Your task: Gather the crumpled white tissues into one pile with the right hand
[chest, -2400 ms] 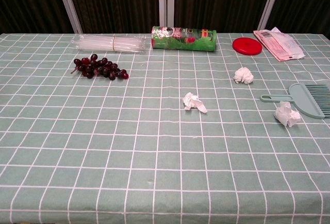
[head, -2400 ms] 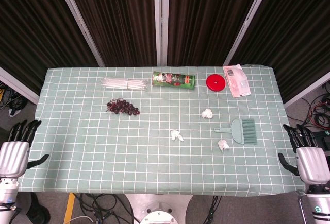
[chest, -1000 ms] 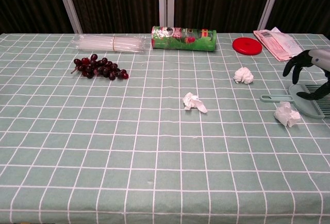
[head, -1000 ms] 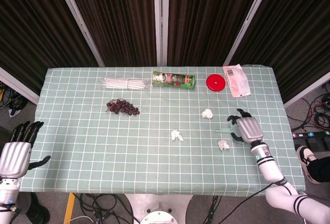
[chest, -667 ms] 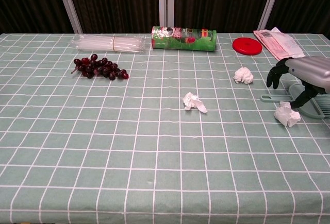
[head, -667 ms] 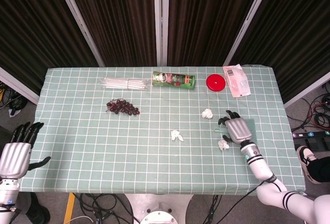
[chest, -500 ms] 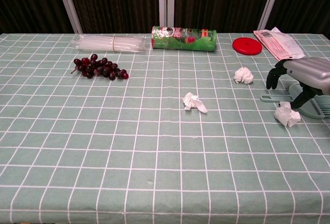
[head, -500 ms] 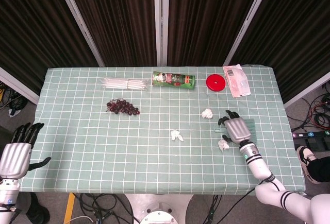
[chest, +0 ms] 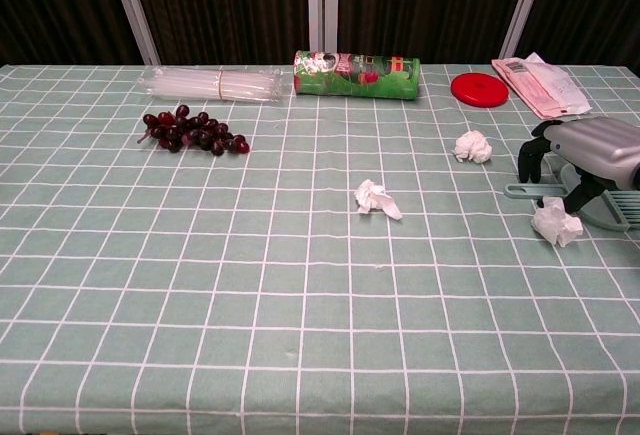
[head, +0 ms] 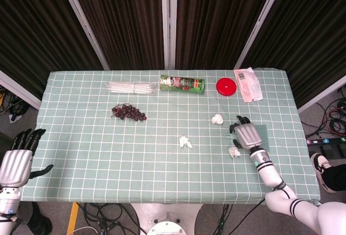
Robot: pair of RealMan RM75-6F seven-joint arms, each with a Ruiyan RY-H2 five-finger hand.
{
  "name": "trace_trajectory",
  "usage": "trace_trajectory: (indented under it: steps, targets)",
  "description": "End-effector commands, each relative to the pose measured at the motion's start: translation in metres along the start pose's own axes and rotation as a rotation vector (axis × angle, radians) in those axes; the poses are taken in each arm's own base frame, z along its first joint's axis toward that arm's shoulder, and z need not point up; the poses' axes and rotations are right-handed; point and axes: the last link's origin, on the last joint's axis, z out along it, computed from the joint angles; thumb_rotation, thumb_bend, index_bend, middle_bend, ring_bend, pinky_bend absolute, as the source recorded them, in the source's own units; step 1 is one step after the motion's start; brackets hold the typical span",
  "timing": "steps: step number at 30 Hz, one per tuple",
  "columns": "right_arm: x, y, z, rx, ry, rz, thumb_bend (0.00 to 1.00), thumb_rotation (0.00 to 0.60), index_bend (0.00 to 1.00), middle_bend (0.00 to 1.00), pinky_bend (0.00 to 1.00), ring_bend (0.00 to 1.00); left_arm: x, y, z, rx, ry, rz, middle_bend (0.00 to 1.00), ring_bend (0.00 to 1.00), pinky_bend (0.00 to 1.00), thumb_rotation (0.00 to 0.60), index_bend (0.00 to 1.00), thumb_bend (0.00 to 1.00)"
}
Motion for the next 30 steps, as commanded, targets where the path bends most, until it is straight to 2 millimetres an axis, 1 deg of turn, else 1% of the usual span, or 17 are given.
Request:
trace_trajectory:
  steps: [1,5,8,14,17,20,23,26,28,30]
  targets:
    - [0.001,-0.001,-0.002,0.006,0.002,-0.018,0.24,0.600,0.46,0.46,0.14,0.11,-0.001,-0.001,-0.001,0.001,-0.001,-0.003,0.10,0.04,0.08,0.600,0.08,0.02]
    - [0.004,-0.002,-0.005,0.015,0.015,-0.041,0.28,0.600,0.51,0.50,0.14,0.14,-0.001,-0.001,-0.002,-0.002,0.002,-0.005,0.10,0.04,0.08,0.600,0.08,0.02]
    - [0.010,0.000,-0.010,0.019,0.038,-0.061,0.28,0.600,0.52,0.51,0.14,0.15,-0.001,-0.003,-0.003,-0.004,0.011,-0.006,0.10,0.04,0.08,0.600,0.08,0.02]
    - [0.032,0.010,-0.024,0.014,0.100,-0.062,0.29,0.600,0.54,0.52,0.14,0.15,0.000,-0.003,-0.004,-0.012,0.022,-0.008,0.10,0.04,0.08,0.600,0.08,0.02]
    - [0.049,0.018,-0.034,0.012,0.145,-0.031,0.30,0.600,0.55,0.53,0.14,0.15,0.001,-0.003,-0.005,-0.014,0.026,-0.006,0.10,0.04,0.08,0.600,0.08,0.02]
    - [0.067,0.022,-0.046,0.026,0.188,0.078,0.30,0.600,0.55,0.53,0.14,0.15,0.005,-0.003,-0.005,-0.018,0.035,-0.002,0.10,0.04,0.08,0.600,0.08,0.02]
    - [0.080,0.024,-0.059,0.044,0.215,0.220,0.31,0.600,0.57,0.55,0.14,0.17,0.007,-0.002,-0.005,-0.021,0.041,0.001,0.10,0.04,0.08,0.600,0.08,0.02]
    - [0.083,0.018,-0.069,0.082,0.203,0.403,0.31,0.600,0.57,0.55,0.14,0.17,0.007,0.000,-0.005,-0.026,0.038,0.002,0.10,0.04,0.08,0.600,0.08,0.02]
    - [0.084,0.010,-0.074,0.122,0.185,0.519,0.32,0.600,0.57,0.56,0.14,0.17,0.008,0.002,-0.004,-0.033,0.038,0.005,0.10,0.04,0.08,0.600,0.08,0.02]
    - [0.084,0.004,-0.077,0.161,0.175,0.565,0.33,0.600,0.57,0.56,0.14,0.17,0.011,0.004,-0.005,-0.040,0.045,0.005,0.10,0.04,0.08,0.600,0.08,0.02]
